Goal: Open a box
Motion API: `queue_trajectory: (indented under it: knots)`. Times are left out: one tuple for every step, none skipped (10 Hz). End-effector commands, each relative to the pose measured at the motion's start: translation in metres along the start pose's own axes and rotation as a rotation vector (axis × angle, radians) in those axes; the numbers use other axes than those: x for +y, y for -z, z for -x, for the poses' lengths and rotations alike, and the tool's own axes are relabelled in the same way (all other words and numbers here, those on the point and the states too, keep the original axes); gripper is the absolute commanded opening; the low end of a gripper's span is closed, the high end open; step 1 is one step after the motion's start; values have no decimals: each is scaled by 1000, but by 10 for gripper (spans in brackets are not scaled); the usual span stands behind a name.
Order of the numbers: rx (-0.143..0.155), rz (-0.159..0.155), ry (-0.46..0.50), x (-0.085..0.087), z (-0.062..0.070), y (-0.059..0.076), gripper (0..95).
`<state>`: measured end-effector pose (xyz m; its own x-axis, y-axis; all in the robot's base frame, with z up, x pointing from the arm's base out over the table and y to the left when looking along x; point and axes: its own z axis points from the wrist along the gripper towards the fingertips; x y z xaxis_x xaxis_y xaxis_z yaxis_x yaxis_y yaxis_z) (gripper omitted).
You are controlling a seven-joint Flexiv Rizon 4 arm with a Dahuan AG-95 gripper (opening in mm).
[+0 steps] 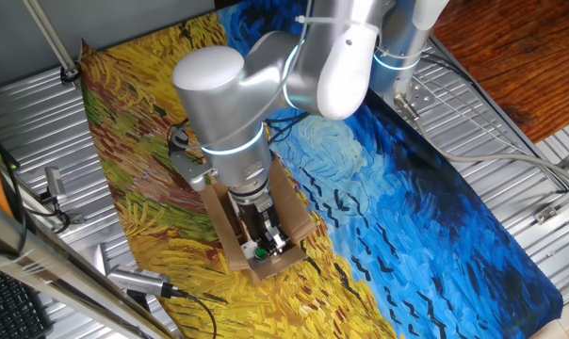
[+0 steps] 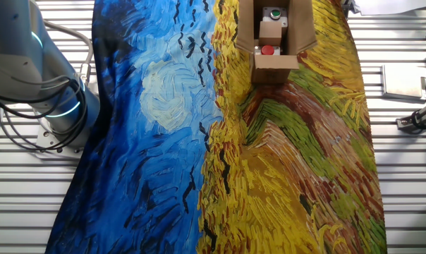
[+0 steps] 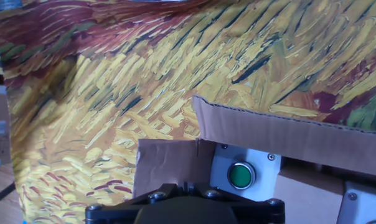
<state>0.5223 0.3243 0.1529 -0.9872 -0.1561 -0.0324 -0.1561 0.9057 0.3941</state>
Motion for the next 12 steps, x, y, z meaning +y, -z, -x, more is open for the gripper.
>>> queue_trajectory:
  knots:
    - [0,0,31,0,0,0,0]
    - [15,0,60,0,0,0,0]
    - [39,-1,81,0,0,0,0]
    - [48,-3,105,0,0,0,0]
    - [47,-2,134,0,0,0,0]
    - [48,-2,144,0,0,0,0]
    - [45,-1,142,0,0,0,0]
    - [44,-2,137,0,0,0,0]
    - [25,5,124,5,1,-6,0]
    - [3,20,114,12,3,-13,0]
    - [-15,37,98,20,5,-18,0]
    - [-13,34,89,25,6,-21,0]
